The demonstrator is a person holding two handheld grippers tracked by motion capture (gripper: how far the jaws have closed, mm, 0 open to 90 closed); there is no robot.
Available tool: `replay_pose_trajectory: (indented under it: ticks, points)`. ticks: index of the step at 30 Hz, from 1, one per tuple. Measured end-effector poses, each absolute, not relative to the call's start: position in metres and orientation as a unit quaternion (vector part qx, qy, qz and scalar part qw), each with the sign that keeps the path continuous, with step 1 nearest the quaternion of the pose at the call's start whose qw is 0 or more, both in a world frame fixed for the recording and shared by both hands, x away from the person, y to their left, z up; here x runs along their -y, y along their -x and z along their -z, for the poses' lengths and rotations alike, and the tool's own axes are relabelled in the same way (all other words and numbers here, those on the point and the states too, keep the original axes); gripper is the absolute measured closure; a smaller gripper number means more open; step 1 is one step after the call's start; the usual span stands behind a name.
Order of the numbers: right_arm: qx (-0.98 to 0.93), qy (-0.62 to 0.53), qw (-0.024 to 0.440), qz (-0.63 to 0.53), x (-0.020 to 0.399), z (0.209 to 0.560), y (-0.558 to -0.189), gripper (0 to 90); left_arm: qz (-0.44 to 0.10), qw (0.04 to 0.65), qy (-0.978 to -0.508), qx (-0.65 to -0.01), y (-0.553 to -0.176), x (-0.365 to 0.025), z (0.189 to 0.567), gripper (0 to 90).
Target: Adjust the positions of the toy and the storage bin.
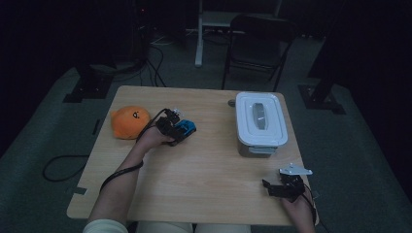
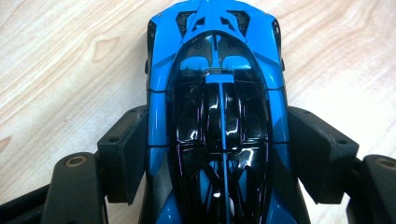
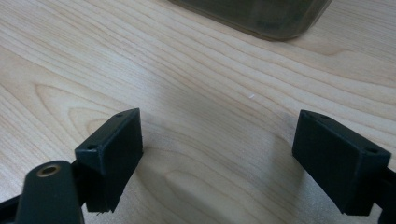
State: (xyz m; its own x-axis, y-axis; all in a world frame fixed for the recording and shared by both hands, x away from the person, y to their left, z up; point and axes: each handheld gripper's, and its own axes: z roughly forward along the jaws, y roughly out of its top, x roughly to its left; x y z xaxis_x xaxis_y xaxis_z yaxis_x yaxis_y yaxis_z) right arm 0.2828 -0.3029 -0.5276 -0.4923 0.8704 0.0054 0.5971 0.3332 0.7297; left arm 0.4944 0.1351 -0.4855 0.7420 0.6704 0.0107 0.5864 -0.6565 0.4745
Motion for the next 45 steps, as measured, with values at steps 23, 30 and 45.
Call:
replay_pose_trajectory:
  ticks: [23,30,45]
  points:
    - [-0.792,-0.464,0.198,-0.344,0.303,0.528,-0.283,15.6,-0.118,0.252,-0.906,-0.318,-0.422,-0.165,0.460,28.2]
    - [-0.792,-0.464,0.199,-0.344,0.303,0.528,-0.283,15.7,-0.124,0.253,-0.910,-0.303,-0.396,-0.175,0.455,28.3]
    - [-0.790,-0.466,0.199,-0.344,0.303,0.528,-0.283,15.6,-0.104,0.276,-0.920,-0.258,-0.351,-0.199,0.452,28.2]
